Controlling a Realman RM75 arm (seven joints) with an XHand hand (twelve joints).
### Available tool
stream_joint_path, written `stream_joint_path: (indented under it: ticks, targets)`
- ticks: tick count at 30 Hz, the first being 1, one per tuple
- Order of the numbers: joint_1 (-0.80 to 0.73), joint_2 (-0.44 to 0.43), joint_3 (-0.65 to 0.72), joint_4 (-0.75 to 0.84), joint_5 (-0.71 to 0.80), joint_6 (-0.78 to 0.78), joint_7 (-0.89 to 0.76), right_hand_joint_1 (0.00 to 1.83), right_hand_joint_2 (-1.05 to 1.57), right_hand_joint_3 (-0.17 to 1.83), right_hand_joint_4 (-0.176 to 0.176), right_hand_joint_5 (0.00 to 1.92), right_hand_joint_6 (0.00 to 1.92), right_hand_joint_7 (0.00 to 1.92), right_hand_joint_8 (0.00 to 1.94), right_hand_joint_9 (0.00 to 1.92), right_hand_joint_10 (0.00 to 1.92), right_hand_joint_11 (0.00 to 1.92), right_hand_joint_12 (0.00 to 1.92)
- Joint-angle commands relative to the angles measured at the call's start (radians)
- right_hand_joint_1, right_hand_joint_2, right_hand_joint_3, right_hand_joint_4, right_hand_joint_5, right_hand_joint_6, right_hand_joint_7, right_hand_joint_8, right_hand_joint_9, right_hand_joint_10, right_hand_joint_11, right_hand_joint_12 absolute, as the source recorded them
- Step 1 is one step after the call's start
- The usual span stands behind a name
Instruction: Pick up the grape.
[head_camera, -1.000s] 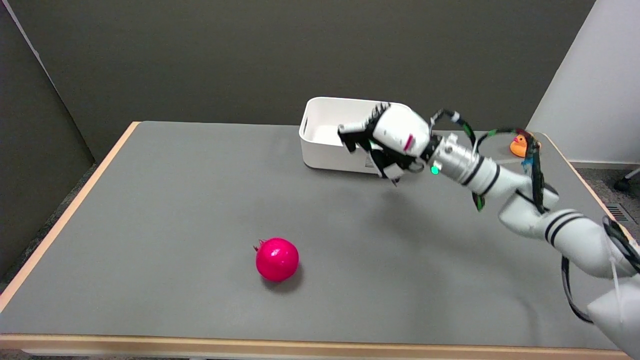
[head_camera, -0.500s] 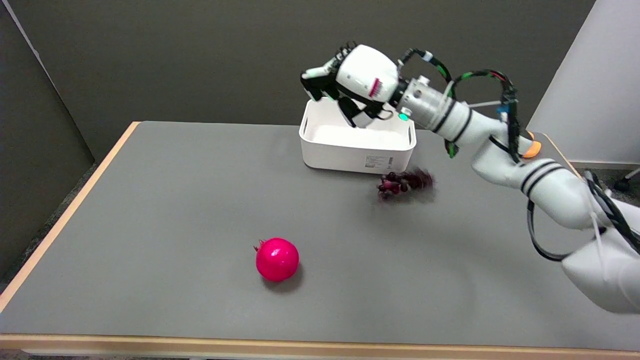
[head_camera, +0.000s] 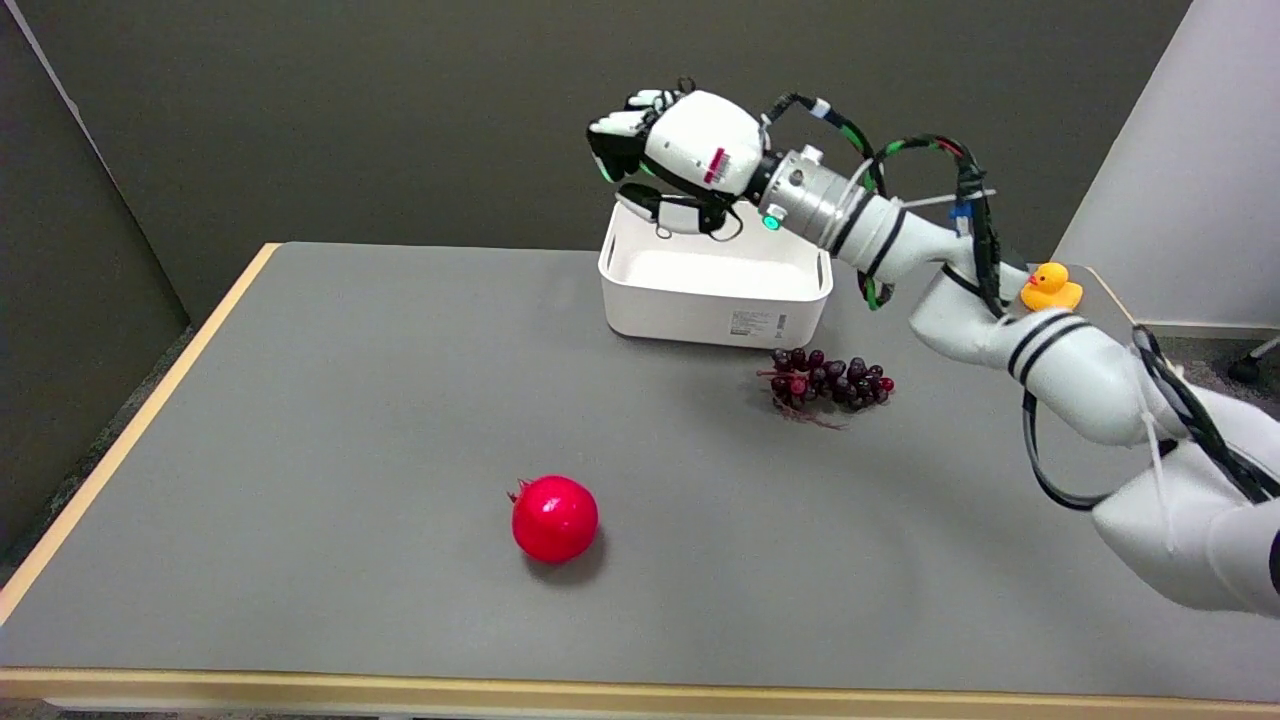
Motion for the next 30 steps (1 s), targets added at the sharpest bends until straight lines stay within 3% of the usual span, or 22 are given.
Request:
stream_joint_path:
  ticks: [1, 2, 3, 4, 10, 12, 15, 21, 30]
  targets:
    - [-0.747, 0.061, 0.638, 0.479, 0.208, -0.275, -0.219, 0.88, 1.20, 0.35, -0.009, 0.55, 1.67, 0.78, 1.68, 0.82, 1.92, 0.16, 1.92]
    - [-0.794, 0.048, 0.672, 0.495, 0.252, -0.276, -0.264, 0.88, 1.11, 0.47, -0.008, 0.55, 1.58, 0.79, 1.64, 0.82, 1.90, 0.18, 1.92]
    - [-0.829, 0.041, 0.689, 0.505, 0.287, -0.270, -0.298, 0.86, 0.88, 0.79, -0.005, 0.52, 1.35, 0.81, 1.56, 0.82, 1.85, 0.25, 1.92]
    - [-0.877, 0.031, 0.721, 0.518, 0.343, -0.262, -0.345, 0.85, 0.74, 0.97, -0.004, 0.52, 1.21, 0.83, 1.50, 0.83, 1.82, 0.30, 1.92]
    - [-1.043, -0.007, 0.815, 0.542, 0.592, -0.189, -0.478, 0.78, 0.72, 0.95, -0.014, 0.55, 1.15, 0.85, 1.31, 0.86, 1.62, 0.42, 1.92]
    - [-1.080, -0.019, 0.828, 0.542, 0.650, -0.160, -0.507, 0.75, 0.73, 0.93, -0.022, 0.54, 1.13, 0.81, 1.26, 0.79, 1.46, 0.46, 1.92]
    - [-1.122, -0.030, 0.835, 0.542, 0.711, -0.119, -0.541, 0.72, 0.73, 0.93, -0.030, 0.52, 1.08, 0.78, 1.19, 0.75, 1.43, 0.46, 1.89]
    - [-1.142, -0.033, 0.822, 0.542, 0.747, -0.095, -0.565, 0.69, 0.71, 0.96, -0.028, 0.49, 0.90, 0.73, 0.96, 0.66, 1.28, 0.48, 1.76]
    - [-1.098, -0.015, 0.727, 0.541, 0.747, -0.146, -0.576, 0.69, 0.71, 0.91, -0.023, 0.46, 0.91, 0.68, 0.96, 0.62, 1.30, 0.48, 1.72]
